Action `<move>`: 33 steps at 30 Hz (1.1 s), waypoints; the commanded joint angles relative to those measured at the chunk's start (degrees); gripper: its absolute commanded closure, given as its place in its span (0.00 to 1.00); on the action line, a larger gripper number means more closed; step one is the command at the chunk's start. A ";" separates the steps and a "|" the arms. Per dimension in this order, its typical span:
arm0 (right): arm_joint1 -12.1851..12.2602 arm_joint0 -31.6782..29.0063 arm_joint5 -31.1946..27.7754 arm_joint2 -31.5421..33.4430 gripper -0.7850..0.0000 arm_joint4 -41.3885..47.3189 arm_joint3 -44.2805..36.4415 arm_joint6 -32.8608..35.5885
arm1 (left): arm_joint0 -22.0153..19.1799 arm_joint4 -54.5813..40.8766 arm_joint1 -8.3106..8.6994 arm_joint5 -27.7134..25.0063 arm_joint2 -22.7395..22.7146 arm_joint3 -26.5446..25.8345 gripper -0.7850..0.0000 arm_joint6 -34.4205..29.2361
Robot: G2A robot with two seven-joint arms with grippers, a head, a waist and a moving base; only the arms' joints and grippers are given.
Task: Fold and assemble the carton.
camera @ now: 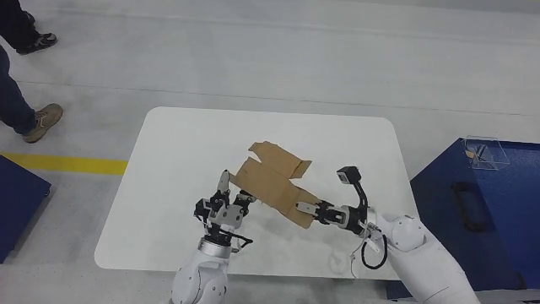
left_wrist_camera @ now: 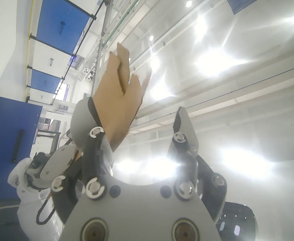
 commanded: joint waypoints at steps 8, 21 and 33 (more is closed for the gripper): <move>0.09 0.13 0.51 0.30 1.00 -0.69 0.32 0.36 | -0.70 6.67 0.29 0.43 -3.39 2.23 0.00 0.60; 0.09 0.13 0.51 0.30 1.00 -0.69 0.32 0.36 | -0.73 7.18 0.31 0.27 -3.52 2.23 0.00 0.62; 0.12 -0.51 3.40 0.37 1.00 -4.93 -1.94 -2.05 | -0.47 14.59 1.67 6.92 -7.91 2.75 0.00 -3.72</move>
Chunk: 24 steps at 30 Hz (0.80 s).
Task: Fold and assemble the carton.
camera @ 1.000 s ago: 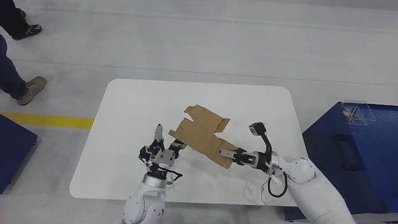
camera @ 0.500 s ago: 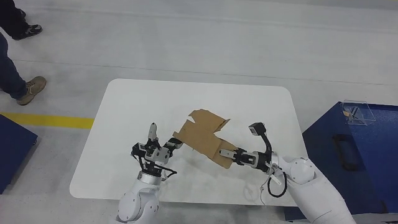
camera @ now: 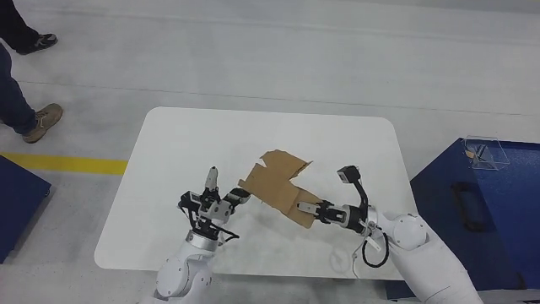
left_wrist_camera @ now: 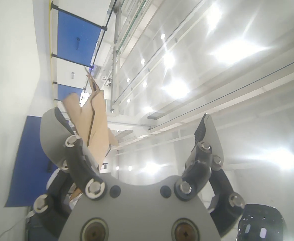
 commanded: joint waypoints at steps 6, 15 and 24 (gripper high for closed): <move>0.68 -0.59 2.05 1.97 1.00 -2.29 -1.53 2.39 | 1.93 8.72 2.34 12.10 -9.68 -0.81 0.00 -1.95; 2.24 -2.43 0.99 3.96 1.00 -2.13 -6.11 15.31 | -1.18 -3.02 2.08 9.39 -9.91 -3.71 0.00 -13.51; 4.87 -5.10 3.23 2.79 1.00 -3.23 -14.49 17.75 | -6.09 -2.00 1.62 13.50 -3.32 -3.16 0.00 -23.05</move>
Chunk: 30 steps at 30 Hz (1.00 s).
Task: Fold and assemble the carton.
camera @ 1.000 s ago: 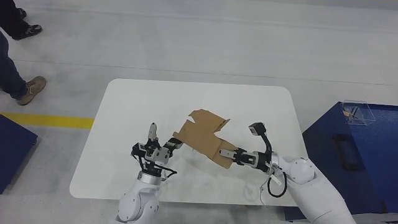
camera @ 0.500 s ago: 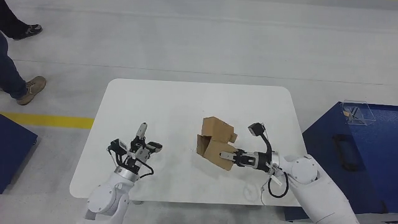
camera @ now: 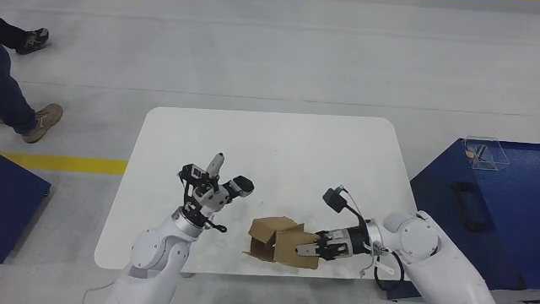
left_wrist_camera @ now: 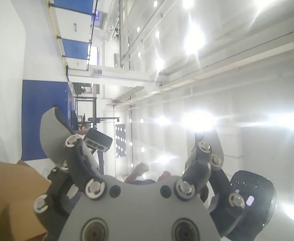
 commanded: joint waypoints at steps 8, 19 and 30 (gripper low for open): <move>2.46 0.08 -0.71 -0.97 1.00 3.39 -1.38 -0.71 | -3.02 4.29 0.59 14.37 4.09 2.51 0.00 -7.64; 4.55 0.57 -3.28 -1.12 1.00 4.49 -0.45 -3.29 | -2.47 3.31 1.38 19.30 4.81 3.32 0.00 -14.99; 4.59 0.54 -3.20 -1.66 1.00 4.92 -1.17 -3.94 | -1.49 0.42 1.18 14.80 3.78 2.26 0.00 -12.70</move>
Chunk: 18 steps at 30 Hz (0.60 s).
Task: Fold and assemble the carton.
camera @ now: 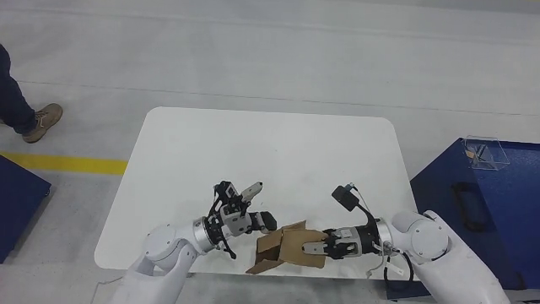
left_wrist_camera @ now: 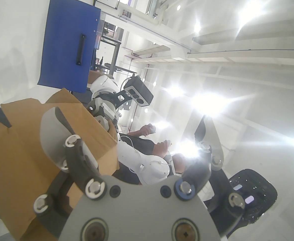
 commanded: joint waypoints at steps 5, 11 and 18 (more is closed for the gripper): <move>0.14 -0.13 1.50 1.44 1.00 -3.82 0.30 -2.78 | 1.43 13.52 1.43 -5.06 -2.32 -5.10 0.00 -1.82; 0.63 -0.74 2.79 3.21 1.00 -2.35 0.04 -0.65 | 5.97 37.20 3.76 -3.72 -6.83 -15.23 0.00 0.34; 0.83 -0.64 3.83 3.99 1.00 -0.98 0.49 0.83 | 10.71 58.67 5.25 -4.26 -5.80 -24.55 0.00 0.38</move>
